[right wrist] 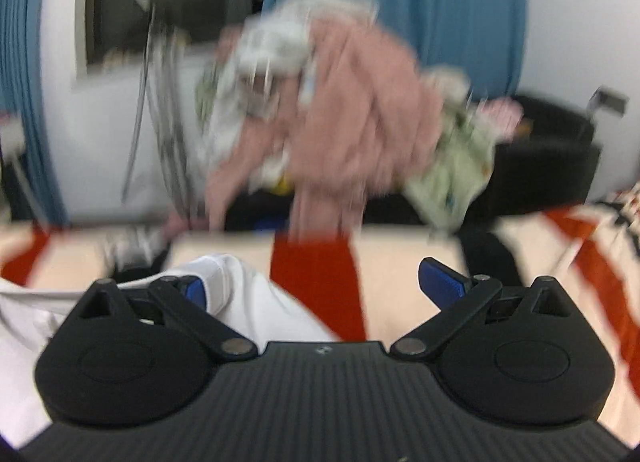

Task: Fold clothes
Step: 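Lift the T-shirt with both grippers and stretch it between them, then lay the T-shirt flat on the blanket and open both grippers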

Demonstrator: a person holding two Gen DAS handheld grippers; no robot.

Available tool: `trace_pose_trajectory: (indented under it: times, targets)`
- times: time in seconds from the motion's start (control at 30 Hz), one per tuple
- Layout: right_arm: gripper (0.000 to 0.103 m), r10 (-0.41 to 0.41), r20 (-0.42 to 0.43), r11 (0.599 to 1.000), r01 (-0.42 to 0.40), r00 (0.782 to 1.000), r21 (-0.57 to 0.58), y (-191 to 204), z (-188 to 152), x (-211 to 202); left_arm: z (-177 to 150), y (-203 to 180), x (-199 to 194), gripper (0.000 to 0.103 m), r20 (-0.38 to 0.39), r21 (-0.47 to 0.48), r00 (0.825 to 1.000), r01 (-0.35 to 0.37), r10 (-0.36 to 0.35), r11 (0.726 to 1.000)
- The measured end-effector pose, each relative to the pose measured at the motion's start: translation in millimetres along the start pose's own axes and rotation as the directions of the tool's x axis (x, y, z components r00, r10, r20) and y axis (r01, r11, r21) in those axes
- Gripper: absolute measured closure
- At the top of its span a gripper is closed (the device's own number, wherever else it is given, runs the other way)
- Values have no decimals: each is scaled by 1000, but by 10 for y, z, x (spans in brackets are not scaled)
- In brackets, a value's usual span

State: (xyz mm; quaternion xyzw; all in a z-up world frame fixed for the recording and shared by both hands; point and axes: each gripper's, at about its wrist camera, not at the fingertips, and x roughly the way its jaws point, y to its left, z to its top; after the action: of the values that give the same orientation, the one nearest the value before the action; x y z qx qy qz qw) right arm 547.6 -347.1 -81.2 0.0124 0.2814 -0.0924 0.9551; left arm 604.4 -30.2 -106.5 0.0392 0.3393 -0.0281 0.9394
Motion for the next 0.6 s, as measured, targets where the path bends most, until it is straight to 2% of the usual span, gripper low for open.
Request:
trace_pose_trajectory:
  times: [0.1, 0.17, 0.23, 0.4, 0.6]
  targets:
    - [1, 51, -170, 994, -67, 984, -92, 177, -136, 307, -19, 47, 326, 1, -147, 52, 988, 64, -56, 997]
    - [1, 107, -187, 979, -137, 976, -152, 301, -126, 228, 14, 17, 353, 1, -200, 93, 976, 106, -85, 990]
    - [1, 157, -180, 964, -190, 971, -187, 392, -102, 71, 62, -20, 244, 1, -199, 126, 977, 103, -76, 987]
    - [1, 246, -113, 963, -256, 963, -81, 367, 4, -543, 81, 28, -367, 0, -88, 62, 990, 114, -109, 991]
    - [1, 266, 19, 963, -265, 964, -54, 251, -267, -1699, -47, -6, -1371, 0, 80, -8, 990, 115, -114, 993]
